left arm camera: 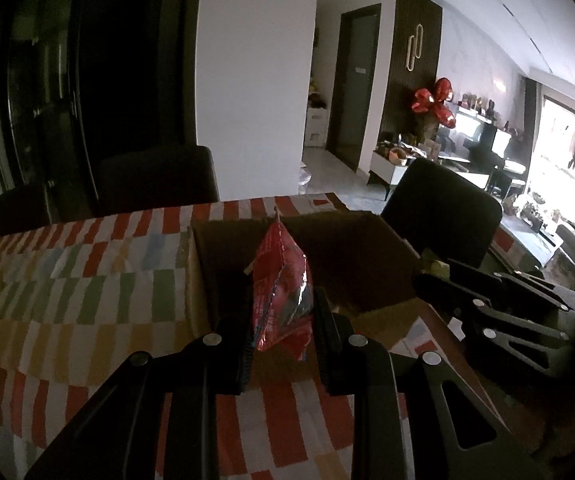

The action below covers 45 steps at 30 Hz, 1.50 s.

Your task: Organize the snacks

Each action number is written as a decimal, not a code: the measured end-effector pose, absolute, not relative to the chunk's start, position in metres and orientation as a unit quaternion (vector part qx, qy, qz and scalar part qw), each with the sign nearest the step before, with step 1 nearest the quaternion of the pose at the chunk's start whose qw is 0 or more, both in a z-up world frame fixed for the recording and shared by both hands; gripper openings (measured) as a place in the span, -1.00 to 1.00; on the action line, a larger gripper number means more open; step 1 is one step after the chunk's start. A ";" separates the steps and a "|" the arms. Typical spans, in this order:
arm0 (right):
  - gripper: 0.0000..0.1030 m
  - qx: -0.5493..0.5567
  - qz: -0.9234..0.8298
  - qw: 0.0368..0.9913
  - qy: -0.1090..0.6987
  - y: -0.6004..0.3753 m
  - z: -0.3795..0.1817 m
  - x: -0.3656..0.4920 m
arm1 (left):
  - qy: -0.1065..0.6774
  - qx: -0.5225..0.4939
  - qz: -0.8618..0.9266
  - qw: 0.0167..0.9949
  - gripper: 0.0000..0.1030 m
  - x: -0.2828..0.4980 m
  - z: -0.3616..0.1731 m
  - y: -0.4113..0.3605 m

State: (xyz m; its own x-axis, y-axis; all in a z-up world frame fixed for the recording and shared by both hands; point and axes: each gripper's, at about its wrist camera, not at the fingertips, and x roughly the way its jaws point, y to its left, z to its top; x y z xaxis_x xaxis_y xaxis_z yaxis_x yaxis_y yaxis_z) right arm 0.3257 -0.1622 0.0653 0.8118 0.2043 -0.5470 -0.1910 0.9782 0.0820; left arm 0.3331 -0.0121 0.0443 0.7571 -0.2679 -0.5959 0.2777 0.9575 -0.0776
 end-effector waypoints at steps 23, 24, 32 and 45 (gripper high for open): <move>0.01 -0.005 0.071 0.942 0.327 -0.159 0.061 0.383 | 0.350 0.032 -0.106 0.930 -0.11 0.394 0.042 -0.013; 0.06 -0.007 0.069 0.942 0.328 -0.159 0.061 0.381 | 0.349 0.037 -0.101 0.931 -0.08 0.392 0.043 -0.013; 0.40 -0.013 0.052 0.947 0.316 -0.164 0.067 0.353 | 0.325 0.064 -0.064 0.941 0.41 0.349 0.050 -0.006; 0.77 -0.021 0.047 0.963 0.264 -0.173 0.083 0.263 | 0.264 0.068 -0.034 0.961 0.94 0.249 0.065 0.001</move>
